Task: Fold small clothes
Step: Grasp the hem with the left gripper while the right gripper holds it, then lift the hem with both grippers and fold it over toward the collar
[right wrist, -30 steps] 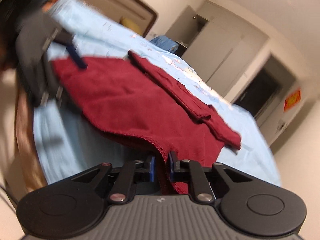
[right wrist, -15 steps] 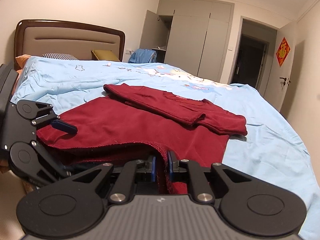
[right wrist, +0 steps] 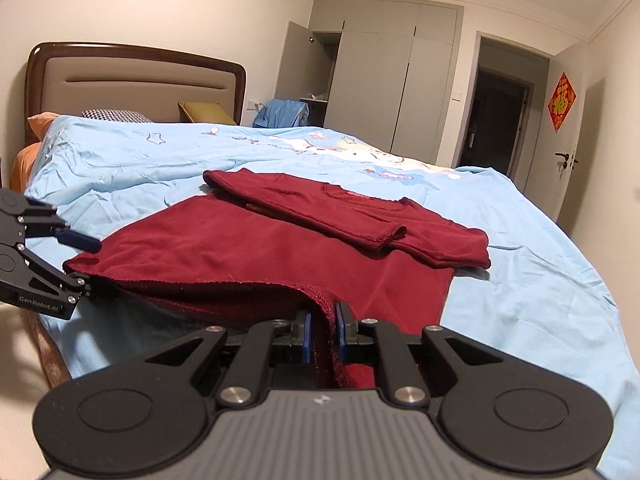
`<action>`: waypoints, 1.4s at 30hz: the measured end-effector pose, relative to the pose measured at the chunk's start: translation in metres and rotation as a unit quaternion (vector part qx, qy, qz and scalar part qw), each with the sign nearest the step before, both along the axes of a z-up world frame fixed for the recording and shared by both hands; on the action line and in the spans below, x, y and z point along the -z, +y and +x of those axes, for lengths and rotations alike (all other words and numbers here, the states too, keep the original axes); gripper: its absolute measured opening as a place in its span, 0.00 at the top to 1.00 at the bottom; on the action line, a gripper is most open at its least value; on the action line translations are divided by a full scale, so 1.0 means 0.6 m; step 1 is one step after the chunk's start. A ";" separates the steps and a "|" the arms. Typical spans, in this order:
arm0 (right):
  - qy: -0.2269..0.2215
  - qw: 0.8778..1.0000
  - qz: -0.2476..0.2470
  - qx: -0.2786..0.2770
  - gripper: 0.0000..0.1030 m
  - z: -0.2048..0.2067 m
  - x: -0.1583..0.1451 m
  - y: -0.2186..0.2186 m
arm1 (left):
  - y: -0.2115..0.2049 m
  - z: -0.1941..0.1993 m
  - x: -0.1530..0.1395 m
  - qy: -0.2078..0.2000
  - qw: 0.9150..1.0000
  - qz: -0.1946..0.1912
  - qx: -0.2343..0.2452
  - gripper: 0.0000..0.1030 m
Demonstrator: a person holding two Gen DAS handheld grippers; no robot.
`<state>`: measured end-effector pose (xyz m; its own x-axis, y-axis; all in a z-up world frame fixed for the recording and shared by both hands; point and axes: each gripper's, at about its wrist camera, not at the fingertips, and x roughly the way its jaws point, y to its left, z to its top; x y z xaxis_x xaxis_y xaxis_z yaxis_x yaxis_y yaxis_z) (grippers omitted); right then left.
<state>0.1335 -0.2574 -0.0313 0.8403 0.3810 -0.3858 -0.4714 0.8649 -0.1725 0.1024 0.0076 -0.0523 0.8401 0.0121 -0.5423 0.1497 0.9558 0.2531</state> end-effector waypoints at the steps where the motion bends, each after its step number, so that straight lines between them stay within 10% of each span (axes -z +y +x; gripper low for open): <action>1: -0.001 1.000 0.002 0.001 0.86 0.000 -0.001 0.000 | 0.003 0.001 0.000 0.002 1.000 -0.004 0.000 0.35; 15: -0.010 0.997 0.067 0.023 0.86 0.035 -0.038 -0.015 | -0.102 -0.001 0.046 -0.026 0.979 0.177 0.102 0.20; 20: -0.012 0.997 0.072 0.028 0.86 0.037 -0.045 -0.021 | -0.086 0.002 0.038 -0.050 0.982 0.166 0.069 0.46; 28: 0.001 0.997 0.068 0.033 0.86 0.027 -0.034 -0.029 | -0.042 -0.022 0.051 -0.057 0.977 0.203 0.033 0.51; 37: -0.002 1.000 0.000 0.019 0.83 0.002 -0.008 -0.007 | -0.011 -0.049 0.037 -0.074 0.982 0.170 0.029 0.92; 40: -0.002 0.999 -0.041 0.009 0.72 -0.015 0.010 0.006 | 0.002 -0.045 0.018 -0.078 0.988 0.131 0.021 0.94; 42: 0.001 0.998 -0.066 0.005 0.47 -0.026 0.023 0.014 | 0.010 -0.040 0.003 -0.084 0.991 0.101 0.012 0.94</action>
